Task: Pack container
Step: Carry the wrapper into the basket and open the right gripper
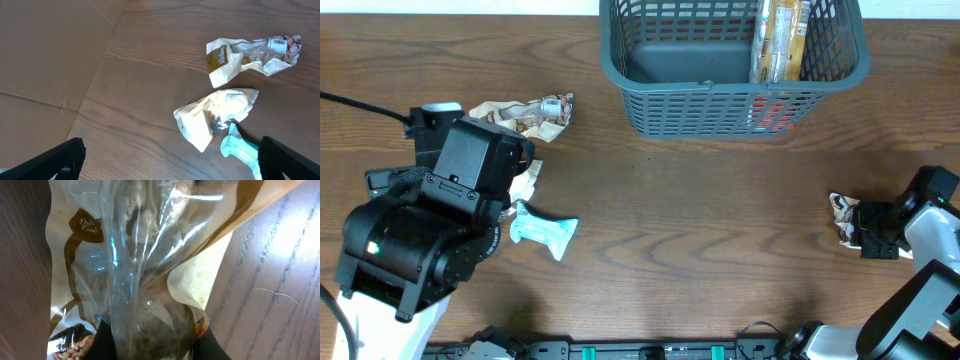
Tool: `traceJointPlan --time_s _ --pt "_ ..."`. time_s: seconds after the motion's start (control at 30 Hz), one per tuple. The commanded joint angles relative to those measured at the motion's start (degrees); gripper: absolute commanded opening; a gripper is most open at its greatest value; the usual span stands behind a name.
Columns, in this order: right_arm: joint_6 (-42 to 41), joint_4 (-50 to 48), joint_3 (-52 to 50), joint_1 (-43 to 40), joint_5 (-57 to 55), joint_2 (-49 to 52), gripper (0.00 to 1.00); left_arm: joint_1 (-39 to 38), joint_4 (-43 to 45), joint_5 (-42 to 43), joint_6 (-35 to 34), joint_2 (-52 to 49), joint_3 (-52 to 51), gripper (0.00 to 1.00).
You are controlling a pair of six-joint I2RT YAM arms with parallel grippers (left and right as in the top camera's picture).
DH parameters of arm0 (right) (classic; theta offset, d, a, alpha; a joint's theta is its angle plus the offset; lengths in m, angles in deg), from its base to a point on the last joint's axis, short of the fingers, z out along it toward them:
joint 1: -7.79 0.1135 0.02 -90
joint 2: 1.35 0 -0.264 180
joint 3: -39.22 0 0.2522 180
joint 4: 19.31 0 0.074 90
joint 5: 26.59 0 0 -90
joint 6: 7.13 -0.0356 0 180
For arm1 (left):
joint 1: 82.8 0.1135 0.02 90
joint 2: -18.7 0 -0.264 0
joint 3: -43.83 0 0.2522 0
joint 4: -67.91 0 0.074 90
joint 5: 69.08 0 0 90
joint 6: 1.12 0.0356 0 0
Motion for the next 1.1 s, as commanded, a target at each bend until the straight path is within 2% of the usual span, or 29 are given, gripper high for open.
traceJointPlan --time_s 0.0,0.2,0.4,0.57,0.73,0.87,1.0,1.07 --pt "4.6 1.4 3.3 -0.2 -1.2 -0.4 0.01 0.4 -0.2 -0.3 -1.1 -0.2 0.1 0.99" --pt "8.7 8.5 18.5 0.0 -1.1 -7.1 0.01 0.4 -0.2 -0.3 -1.1 -0.2 0.1 0.99" --pt "12.9 9.6 36.8 2.1 4.3 -12.4 0.01 0.4 -0.2 -0.3 -1.1 -0.2 0.1 0.99" --pt "13.4 6.2 50.9 7.6 8.6 -12.8 0.01 0.4 -0.2 -0.3 -1.1 -0.2 0.1 0.99" --pt "14.5 -3.5 54.5 17.7 8.5 -12.6 0.01 0.4 -0.2 -0.3 -1.1 -0.2 0.1 0.99" --pt "22.5 -9.6 54.5 25.9 8.5 -9.3 0.01 0.4 -0.2 -0.3 -1.1 -0.2 0.1 0.99" --pt "39.2 -9.5 54.5 33.1 8.5 -1.9 0.02 0.4 -0.2 -0.3 -1.1 -0.2 0.1 0.99" --pt "44.0 -7.8 54.5 35.0 8.4 2.2 0.04 0.4 -0.2 -0.3 -1.1 -0.2 0.1 0.99"
